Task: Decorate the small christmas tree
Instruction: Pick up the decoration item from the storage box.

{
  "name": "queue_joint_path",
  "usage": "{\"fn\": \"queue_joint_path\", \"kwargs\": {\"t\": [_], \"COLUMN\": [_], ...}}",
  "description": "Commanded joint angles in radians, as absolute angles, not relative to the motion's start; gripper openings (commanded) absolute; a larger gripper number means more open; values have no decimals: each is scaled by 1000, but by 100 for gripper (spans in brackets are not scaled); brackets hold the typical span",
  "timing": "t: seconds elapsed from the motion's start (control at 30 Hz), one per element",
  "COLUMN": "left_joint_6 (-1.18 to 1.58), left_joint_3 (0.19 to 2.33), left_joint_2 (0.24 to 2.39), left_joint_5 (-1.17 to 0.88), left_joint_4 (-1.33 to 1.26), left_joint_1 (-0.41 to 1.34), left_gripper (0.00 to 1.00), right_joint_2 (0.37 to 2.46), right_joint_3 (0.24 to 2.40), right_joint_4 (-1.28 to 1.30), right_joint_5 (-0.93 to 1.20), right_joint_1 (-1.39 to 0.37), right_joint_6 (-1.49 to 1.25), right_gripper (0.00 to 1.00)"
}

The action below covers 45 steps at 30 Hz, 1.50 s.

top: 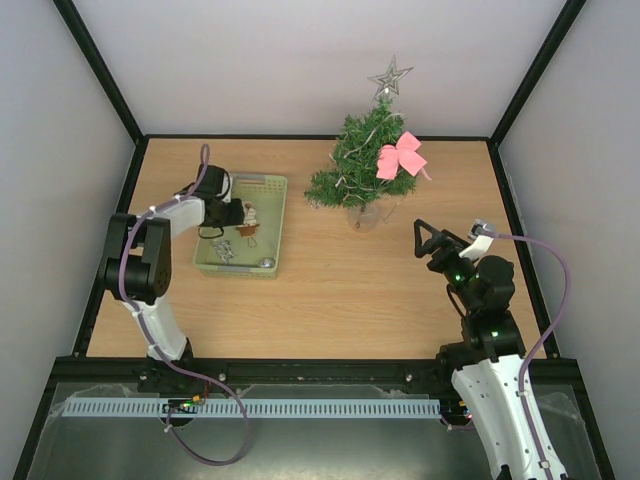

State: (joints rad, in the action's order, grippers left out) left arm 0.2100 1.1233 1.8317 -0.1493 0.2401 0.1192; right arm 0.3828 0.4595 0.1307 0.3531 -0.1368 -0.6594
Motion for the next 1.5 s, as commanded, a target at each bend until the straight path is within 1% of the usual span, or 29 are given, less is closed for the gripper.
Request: {"fn": "queue_joint_path", "kwargs": {"t": [0.0, 0.13, 0.2, 0.23, 0.3, 0.4, 0.43, 0.57, 0.83, 0.97, 1.07, 1.2, 1.37, 1.47], "left_joint_6": [254, 276, 288, 292, 291, 265, 253, 205, 91, 18, -55, -107, -184, -227], "left_joint_3": [1143, 1119, 1114, 1110, 1105, 1098, 1100, 1111, 1094, 1085, 1050, 987, 967, 972], "left_joint_2": [1867, 1887, 1902, 1907, 1899, 1834, 1808, 1688, 1456, 1327, 1230, 1092, 975, 944], "left_joint_5": [-150, -161, -178, -190, -212, -201, -193, -184, -230, -261, -283, -258, -345, -372], "left_joint_4": [217, 184, 171, 163, 159, 162, 170, 203, 286, 342, 345, 296, 302, 339], "left_joint_1": [115, 115, 115, 115, 117, 122, 122, 121, 146, 211, 302, 424, 481, 524], "left_gripper": [43, 42, 40, 36, 24, 7, 3, 2, 2, 2, 2, 2, 2, 2], "right_joint_2": [371, 384, 388, 389, 388, 387, 387, 384, 391, 397, 414, 479, 548, 574], "right_joint_3": [475, 461, 457, 460, 468, 488, 497, 515, 519, 487, 473, 556, 680, 662], "right_joint_4": [119, 97, 94, 96, 110, 144, 163, 199, 232, 212, 195, 200, 227, 179], "right_joint_5": [375, 411, 412, 412, 406, 397, 393, 370, 381, 402, 447, 485, 385, 374], "right_joint_1": [-134, -133, -133, -134, -133, -135, -134, -134, -133, -134, -133, -133, -133, -133], "right_joint_6": [-674, -691, -702, -702, -701, -684, -673, -646, -605, -619, -578, -476, -519, -593], "right_gripper": [98, 98, 99, 99, 98, 97, 97, 97, 97, 98, 99, 98, 98, 98]}}
